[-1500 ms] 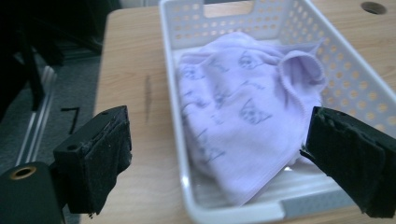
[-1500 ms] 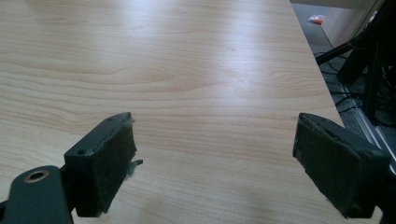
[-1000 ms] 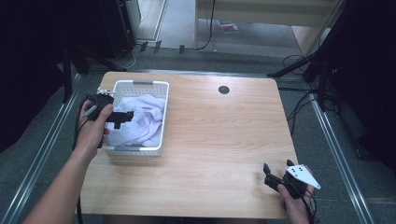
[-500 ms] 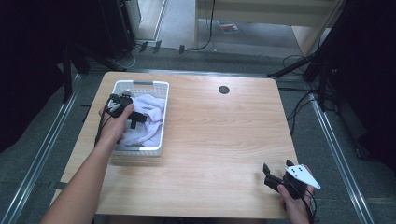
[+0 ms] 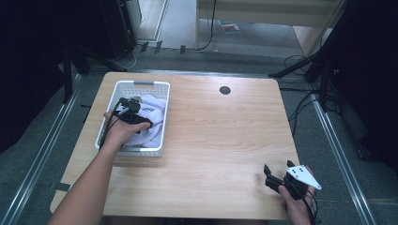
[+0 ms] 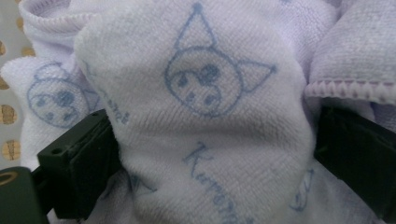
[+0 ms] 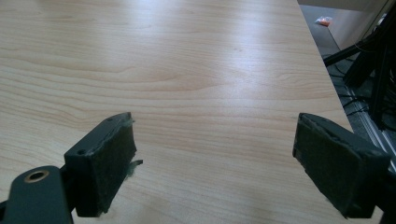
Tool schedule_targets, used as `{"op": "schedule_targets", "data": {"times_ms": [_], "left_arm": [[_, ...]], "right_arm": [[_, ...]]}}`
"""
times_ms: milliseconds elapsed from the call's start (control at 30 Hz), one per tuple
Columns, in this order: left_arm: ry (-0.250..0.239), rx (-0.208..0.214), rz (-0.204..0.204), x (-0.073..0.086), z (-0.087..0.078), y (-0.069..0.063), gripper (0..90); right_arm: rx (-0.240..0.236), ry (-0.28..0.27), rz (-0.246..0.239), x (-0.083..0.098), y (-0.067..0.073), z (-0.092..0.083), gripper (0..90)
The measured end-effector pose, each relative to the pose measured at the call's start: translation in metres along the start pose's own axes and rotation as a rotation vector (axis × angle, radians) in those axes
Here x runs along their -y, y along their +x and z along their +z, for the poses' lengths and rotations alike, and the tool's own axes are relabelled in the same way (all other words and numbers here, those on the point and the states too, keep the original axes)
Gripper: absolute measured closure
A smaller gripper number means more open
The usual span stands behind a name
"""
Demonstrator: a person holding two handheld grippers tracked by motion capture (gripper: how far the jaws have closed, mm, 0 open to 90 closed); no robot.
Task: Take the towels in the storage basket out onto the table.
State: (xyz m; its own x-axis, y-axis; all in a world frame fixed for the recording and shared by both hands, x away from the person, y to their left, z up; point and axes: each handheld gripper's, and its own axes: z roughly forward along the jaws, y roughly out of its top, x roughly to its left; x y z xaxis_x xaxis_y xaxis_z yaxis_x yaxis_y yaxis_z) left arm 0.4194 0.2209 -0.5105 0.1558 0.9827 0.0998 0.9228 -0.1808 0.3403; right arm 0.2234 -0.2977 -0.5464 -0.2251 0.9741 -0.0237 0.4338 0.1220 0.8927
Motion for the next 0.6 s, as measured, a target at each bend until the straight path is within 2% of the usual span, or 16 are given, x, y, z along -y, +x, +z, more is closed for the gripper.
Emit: {"op": "schedule_targets", "data": {"times_ms": [67,133,333,367,533,600], "left_arm": [[0.002,-0.005,0.008,0.000,0.000,0.000,4.6],[-0.011,-0.007,0.021,0.001,-0.002,-0.001,10.1],[-0.026,-0.004,0.031,0.003,-0.008,-0.001,40.2],[-0.037,-0.002,0.021,0.004,-0.009,0.002,44.5],[-0.037,0.023,0.009,0.004,-0.012,0.007,55.6],[-0.038,0.054,-0.010,0.002,-0.014,0.013,57.5]], "right_arm": [[0.001,0.000,0.000,0.000,0.000,0.000,13.3],[0.001,0.001,-0.001,0.000,0.000,0.000,13.3],[-0.001,0.001,-0.002,0.000,0.000,0.000,13.3],[0.000,0.001,-0.001,0.000,0.000,0.000,13.4],[0.000,0.001,0.000,0.000,0.000,0.000,13.3],[0.000,0.001,0.001,0.000,0.000,0.000,13.3]]}}
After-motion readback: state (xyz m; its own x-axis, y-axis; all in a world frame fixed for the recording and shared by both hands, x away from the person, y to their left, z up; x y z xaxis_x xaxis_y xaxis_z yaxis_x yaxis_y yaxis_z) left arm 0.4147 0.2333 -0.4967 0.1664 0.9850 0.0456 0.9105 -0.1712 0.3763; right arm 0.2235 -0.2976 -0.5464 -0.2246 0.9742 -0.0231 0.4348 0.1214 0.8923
